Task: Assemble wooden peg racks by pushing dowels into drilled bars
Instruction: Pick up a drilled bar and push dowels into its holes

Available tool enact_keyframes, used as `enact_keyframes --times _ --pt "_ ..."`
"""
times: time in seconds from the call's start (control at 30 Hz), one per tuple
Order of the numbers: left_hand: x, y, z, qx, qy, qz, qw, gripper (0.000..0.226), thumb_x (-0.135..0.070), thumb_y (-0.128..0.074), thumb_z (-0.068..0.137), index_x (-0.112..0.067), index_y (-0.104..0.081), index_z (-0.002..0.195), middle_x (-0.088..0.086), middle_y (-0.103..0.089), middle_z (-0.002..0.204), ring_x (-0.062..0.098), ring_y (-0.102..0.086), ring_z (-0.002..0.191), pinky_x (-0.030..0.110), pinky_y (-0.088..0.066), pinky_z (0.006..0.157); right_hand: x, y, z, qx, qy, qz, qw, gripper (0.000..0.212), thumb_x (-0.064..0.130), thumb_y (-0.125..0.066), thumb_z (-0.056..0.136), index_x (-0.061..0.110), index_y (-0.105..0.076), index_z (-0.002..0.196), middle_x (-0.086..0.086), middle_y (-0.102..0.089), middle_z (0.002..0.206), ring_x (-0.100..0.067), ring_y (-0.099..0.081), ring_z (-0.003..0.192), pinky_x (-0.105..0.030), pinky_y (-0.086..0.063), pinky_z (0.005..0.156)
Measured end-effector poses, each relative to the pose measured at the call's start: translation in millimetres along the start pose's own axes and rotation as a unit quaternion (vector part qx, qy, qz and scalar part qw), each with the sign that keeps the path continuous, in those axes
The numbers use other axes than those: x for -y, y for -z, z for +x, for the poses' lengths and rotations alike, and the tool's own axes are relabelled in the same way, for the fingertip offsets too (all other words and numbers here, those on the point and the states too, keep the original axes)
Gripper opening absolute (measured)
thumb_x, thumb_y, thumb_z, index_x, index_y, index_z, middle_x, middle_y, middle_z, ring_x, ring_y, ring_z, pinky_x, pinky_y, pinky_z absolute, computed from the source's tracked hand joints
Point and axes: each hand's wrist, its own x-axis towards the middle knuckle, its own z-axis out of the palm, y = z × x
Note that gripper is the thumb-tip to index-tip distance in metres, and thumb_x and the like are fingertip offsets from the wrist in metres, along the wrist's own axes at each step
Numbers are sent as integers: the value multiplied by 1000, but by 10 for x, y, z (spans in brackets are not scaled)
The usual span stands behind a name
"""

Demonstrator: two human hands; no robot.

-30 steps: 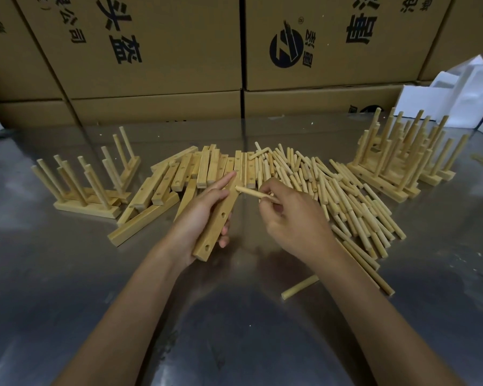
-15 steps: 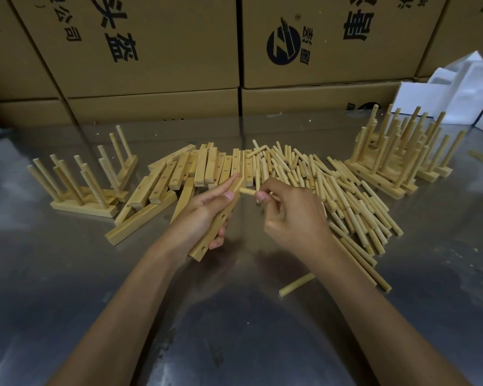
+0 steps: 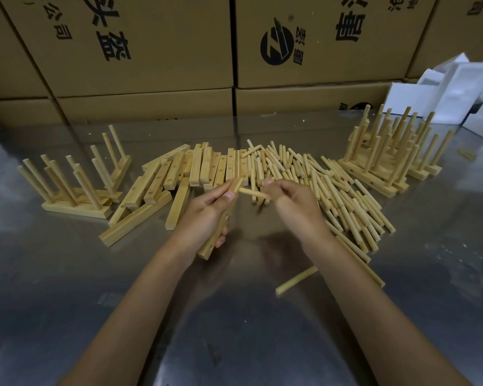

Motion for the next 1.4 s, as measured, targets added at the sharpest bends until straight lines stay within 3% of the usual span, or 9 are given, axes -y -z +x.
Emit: enact_keyframes --times 0.13,0.23,0.33,0.43,0.53,0.67,0.77,0.93,1.4 --pt "41 41 52 -82 44 -38 995 36 -29 -49 106 -33 -54 141 6 -59 77 11 -54 50 26 -46 41 -188 263 151 -154 53 -240 957 19 23 -51 98 17 -69 98 0 -66 95 -19 -57 93 -30 -41 69" --pt "48 110 91 -107 56 -84 989 35 -27 -50 106 -30 -55 140 5 -60 75 11 -54 46 25 -45 40 -310 307 216 -135 49 -392 908 20 28 -58 95 16 -73 100 -6 -65 108 -28 -49 115 -40 -42 91" --pt "52 108 90 -106 64 -98 987 33 -27 -50 105 -26 -58 137 5 -60 71 13 -54 46 25 -45 40 -330 247 259 -127 36 -451 883 22 34 -61 94 17 -73 101 -7 -64 112 -27 -48 117 -41 -38 96" --pt "28 100 72 -106 94 -133 981 28 -31 -53 104 -12 -63 121 4 -61 67 14 -54 46 24 -44 39 -285 272 254 -160 55 -431 887 15 24 -60 91 14 -70 94 -6 -66 97 -27 -55 103 -38 -41 86" --pt "-15 138 62 -103 105 -179 973 25 -33 -53 103 -11 -64 109 1 -60 67 12 -52 47 21 -42 38 -216 394 188 -159 68 -297 939 3 18 -61 91 20 -60 91 6 -62 75 -16 -59 72 -27 -38 59" --pt "-43 217 30 -119 99 -192 969 23 -36 -58 100 -18 -68 110 -3 -61 68 9 -51 50 19 -42 44 30 370 26 89 85 -122 985 14 18 -65 93 31 -71 95 14 -70 75 0 -61 71 -24 -44 64" --pt "-45 214 25 -125 105 -194 967 24 -38 -61 97 -19 -71 108 -3 -60 71 10 -51 56 21 -41 51 107 168 -121 148 136 -106 974 17 21 -66 94 35 -75 98 19 -66 76 1 -54 69 -22 -43 64" --pt "-34 218 42 -115 83 -180 973 23 -38 -62 96 -19 -71 106 0 -56 76 11 -49 59 22 -39 50 147 2 -215 95 209 -141 963 16 15 -64 94 22 -76 102 25 -58 60 0 -47 52 -12 -33 49" --pt "-12 173 60 -143 39 -74 986 29 -38 -64 95 -28 -71 122 -6 -65 85 12 -59 73 26 -42 57 157 -68 -243 24 301 -164 939 18 1 -62 92 9 -76 99 9 -67 88 11 -52 75 -4 -35 69"
